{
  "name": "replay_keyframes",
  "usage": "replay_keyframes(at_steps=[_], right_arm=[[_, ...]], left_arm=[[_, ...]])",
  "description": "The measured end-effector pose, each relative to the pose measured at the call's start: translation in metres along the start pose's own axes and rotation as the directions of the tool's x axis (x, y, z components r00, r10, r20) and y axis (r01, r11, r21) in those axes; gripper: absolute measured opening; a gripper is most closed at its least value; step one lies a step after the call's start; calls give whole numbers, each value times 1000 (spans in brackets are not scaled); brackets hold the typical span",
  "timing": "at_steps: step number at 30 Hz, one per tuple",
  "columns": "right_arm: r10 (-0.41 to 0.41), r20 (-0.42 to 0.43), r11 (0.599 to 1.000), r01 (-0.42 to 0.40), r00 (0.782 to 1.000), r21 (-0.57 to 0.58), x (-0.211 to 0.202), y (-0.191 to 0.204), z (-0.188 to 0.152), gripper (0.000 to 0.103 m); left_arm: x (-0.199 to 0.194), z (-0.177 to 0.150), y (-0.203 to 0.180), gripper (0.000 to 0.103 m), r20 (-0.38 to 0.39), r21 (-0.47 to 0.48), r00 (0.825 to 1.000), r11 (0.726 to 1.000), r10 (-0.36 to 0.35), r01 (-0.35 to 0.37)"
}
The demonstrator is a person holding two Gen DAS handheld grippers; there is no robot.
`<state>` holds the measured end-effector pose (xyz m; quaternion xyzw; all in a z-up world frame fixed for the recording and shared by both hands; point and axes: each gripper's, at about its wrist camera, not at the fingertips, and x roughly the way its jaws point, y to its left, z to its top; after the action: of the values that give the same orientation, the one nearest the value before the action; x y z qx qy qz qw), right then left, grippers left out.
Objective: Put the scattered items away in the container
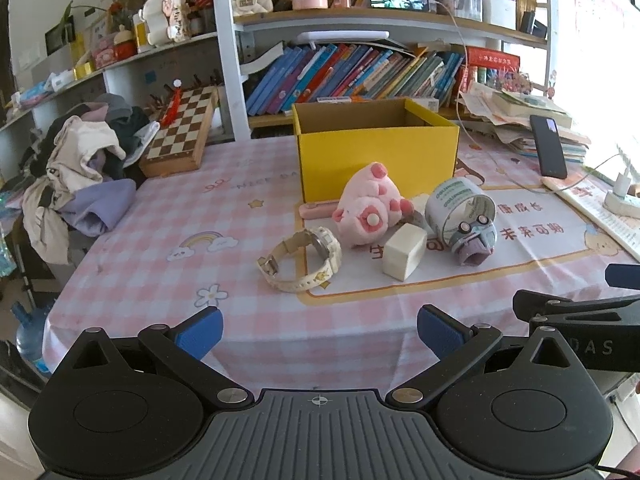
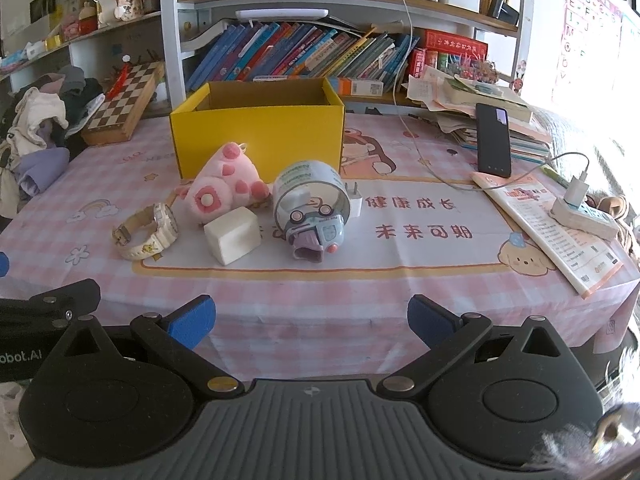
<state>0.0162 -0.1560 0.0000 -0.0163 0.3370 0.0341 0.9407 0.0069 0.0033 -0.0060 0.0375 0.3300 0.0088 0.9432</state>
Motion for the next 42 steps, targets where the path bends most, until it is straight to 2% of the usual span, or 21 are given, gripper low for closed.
replay_keyframes(at_steps=[42], right_arm=[[17, -18, 1000, -18, 1000, -7, 5, 2, 1, 103]], left_arm=[[0, 0, 4, 103, -11, 0, 1000, 1000, 23, -23]])
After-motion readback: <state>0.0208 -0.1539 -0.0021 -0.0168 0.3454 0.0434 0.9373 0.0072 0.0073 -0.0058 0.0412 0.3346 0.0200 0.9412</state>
